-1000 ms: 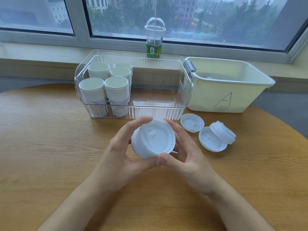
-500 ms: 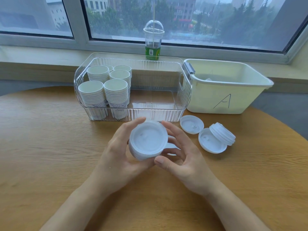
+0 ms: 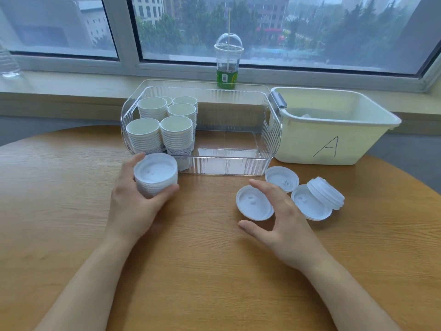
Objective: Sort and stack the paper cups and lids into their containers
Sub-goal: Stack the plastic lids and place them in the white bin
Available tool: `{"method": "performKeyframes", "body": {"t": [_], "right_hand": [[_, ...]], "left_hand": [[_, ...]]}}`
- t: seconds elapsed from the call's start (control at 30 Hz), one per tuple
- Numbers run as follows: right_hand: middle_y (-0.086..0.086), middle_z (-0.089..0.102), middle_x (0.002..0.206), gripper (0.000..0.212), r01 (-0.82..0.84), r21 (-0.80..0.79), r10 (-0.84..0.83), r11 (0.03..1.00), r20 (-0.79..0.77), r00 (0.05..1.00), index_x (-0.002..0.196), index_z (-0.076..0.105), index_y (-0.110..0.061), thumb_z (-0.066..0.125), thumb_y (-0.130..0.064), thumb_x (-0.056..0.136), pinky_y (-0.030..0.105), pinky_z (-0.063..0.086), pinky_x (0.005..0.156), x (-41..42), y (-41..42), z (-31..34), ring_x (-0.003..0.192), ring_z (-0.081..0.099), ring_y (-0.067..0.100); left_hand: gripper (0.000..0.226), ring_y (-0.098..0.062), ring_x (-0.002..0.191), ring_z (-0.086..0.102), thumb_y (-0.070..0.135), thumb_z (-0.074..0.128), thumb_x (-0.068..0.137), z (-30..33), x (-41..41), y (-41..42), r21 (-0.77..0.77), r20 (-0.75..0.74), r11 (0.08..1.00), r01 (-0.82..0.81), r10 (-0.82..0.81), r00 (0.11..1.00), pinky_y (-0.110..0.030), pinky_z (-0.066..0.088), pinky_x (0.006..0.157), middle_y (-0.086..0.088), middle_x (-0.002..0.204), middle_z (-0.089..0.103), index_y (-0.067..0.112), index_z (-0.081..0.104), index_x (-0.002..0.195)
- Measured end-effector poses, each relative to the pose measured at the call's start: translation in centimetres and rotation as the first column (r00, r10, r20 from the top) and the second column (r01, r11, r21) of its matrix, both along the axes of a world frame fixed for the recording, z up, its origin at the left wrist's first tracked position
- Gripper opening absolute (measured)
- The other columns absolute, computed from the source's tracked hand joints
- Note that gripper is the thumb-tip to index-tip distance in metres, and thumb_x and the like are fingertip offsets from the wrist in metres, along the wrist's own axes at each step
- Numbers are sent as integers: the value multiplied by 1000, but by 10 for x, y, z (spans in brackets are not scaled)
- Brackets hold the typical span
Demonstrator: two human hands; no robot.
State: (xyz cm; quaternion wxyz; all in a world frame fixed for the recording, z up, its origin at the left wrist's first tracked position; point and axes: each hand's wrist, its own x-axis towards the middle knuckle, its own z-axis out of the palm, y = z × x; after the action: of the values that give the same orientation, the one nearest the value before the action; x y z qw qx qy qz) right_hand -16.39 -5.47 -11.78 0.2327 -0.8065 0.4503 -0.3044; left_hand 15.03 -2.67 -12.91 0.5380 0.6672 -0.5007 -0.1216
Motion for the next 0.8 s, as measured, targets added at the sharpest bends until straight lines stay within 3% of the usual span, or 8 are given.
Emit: {"method": "performKeyframes", "body": {"t": [0.17,0.27,0.47,0.53,0.67,0.8], "right_hand": [[-26,45,151,79,41,-19,-42,999,-14,999,152,43,-41,81,-52,84,9,21,117,-1,-3,-2,145,33,-7],[-24,48,150,79,73,-8,-73,997,-10,997,151,44,-40,82,-52,83,19,28,119,-2,-4,-4,144,37,-4],[-22,50,147,78,99,0,-99,995,-30,995,152,44,-39,81,-50,84,9,27,112,-3,-5,-5,139,41,-4],[-23,50,147,79,103,9,-103,995,-34,994,152,43,-40,82,-51,83,6,24,109,-2,-5,-5,139,41,-4],[-21,49,149,81,96,21,-95,995,-50,994,153,41,-41,83,-48,84,16,27,113,-2,-5,-3,140,39,-3],[-24,51,149,79,89,41,-89,995,9,996,152,43,-41,83,-48,84,26,37,119,-1,-3,1,139,44,-4]], "left_hand": [[95,-20,130,55,31,97,70,-2,10,-4,44,-26,996,-75,76,997,-37,43,111,6,138,59,29,45,149],[96,-17,130,54,28,97,71,-2,8,-6,64,-31,996,-63,65,997,-29,39,107,8,137,57,27,43,151],[101,-22,137,49,34,97,70,2,3,-3,65,40,994,-88,85,996,-34,38,112,-1,147,54,23,42,153],[103,-24,138,47,38,97,68,5,1,-2,46,97,993,-112,107,990,-38,37,115,-6,146,52,20,42,154],[98,-29,140,46,46,93,71,10,-11,1,-116,290,986,-122,151,945,-48,34,119,-11,146,53,15,46,151],[84,-31,142,48,53,81,84,17,-43,6,-251,475,961,118,15,880,-43,32,122,-9,148,55,8,51,147]]}}
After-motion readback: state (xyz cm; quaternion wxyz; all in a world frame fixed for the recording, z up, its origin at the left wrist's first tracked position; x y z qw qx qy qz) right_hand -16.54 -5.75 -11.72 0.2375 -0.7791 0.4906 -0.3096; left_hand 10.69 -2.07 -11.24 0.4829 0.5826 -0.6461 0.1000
